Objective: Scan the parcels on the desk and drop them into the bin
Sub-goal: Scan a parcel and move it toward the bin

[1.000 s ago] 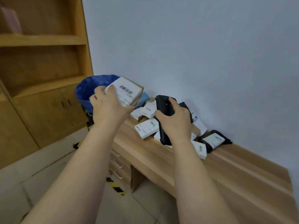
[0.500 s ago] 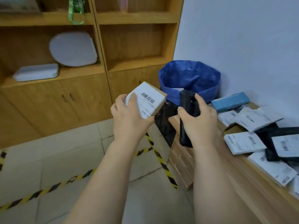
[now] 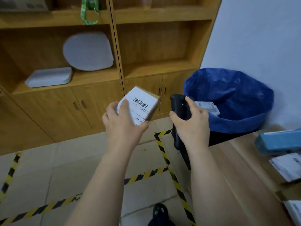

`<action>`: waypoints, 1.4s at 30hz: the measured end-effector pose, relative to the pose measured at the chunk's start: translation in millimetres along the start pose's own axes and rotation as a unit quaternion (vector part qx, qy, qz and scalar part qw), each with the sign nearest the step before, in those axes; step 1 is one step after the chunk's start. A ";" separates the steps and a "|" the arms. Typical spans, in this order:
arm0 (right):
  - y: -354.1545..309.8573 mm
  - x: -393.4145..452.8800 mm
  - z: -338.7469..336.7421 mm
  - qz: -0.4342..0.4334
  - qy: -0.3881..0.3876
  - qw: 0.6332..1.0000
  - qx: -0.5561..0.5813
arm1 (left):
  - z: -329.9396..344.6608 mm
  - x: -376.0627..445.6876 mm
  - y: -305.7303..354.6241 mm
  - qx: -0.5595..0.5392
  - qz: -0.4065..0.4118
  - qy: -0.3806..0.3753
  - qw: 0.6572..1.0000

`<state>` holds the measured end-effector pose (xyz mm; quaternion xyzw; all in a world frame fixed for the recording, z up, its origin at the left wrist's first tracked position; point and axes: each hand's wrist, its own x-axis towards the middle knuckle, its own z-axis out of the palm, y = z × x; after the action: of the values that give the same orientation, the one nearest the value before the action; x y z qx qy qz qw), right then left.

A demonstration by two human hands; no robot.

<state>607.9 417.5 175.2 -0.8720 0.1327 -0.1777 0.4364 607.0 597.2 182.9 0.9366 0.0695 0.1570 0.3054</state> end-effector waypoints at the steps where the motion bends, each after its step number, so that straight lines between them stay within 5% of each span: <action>1: -0.5 22.6 5.3 -0.004 0.000 1.000 -0.001 | 7.5 19.0 5.0 0.000 -0.002 0.003 1.000; 13: 22.7 210.0 85.2 0.031 -0.011 0.999 -0.016 | 106.0 194.5 15.2 -0.012 -0.038 0.006 0.999; 25: 42.3 366.0 144.6 0.179 0.125 0.976 -0.010 | 210.9 414.7 68.3 -0.020 0.112 -0.101 0.988; 42: 200.5 421.4 -1.0 0.399 0.386 0.831 -0.038 | 432.4 404.3 265.8 -0.071 0.330 -0.320 0.885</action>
<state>972.2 136.9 95.5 -0.6200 0.6332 -0.3052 0.3487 1142.1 237.0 112.1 0.8807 -0.3561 -0.0551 0.3074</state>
